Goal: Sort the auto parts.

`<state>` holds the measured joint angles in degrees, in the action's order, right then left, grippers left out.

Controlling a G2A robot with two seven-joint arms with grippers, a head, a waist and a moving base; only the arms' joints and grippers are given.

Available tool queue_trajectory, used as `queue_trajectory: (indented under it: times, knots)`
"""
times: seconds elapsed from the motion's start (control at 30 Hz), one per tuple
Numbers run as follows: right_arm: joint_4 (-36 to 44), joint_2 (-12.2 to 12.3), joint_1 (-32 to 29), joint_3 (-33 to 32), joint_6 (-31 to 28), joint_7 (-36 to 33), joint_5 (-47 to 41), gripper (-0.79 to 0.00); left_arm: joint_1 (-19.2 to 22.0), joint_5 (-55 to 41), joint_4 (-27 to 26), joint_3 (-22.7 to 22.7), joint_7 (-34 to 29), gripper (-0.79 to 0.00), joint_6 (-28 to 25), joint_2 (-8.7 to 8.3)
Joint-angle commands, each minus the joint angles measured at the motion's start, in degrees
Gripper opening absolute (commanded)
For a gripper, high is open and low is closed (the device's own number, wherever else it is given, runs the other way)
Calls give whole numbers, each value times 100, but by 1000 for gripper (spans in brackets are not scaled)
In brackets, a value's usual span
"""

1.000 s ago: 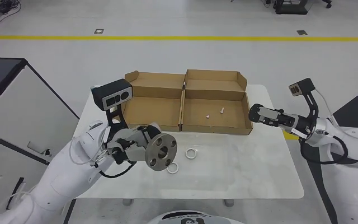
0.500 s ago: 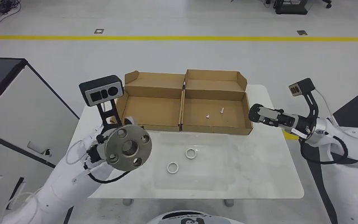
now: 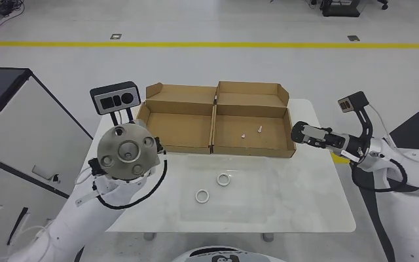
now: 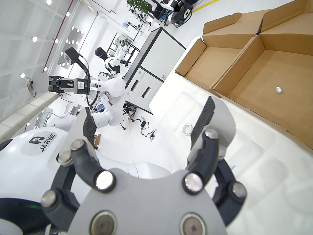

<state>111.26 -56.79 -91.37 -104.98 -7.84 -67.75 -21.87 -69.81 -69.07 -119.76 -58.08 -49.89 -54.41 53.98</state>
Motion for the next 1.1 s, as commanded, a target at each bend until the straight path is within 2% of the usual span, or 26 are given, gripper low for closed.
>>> queue_trajectory:
  times: [0.0, 0.17, 0.4, 0.73, 1.07]
  knots:
    - [0, 0, 0, 0, 0, 0, 0, 0, -63, 10, 65, -76, -63, -785, 65, 28]
    - [0, 0, 0, 0, 0, 0, 0, 0, -199, 467, 337, -320, -334, -785, 337, 54]
    - [0, 0, 0, 0, 0, 0, 0, 0, -357, 867, 413, -599, -551, -785, 553, 77]
    - [0, 0, 0, 0, 0, 0, 0, 0, -496, 885, 424, -822, -715, -785, 717, 141]
    - [0, 0, 0, 0, 0, 0, 0, 0, -625, -164, 269, -776, -704, -785, 706, 294]
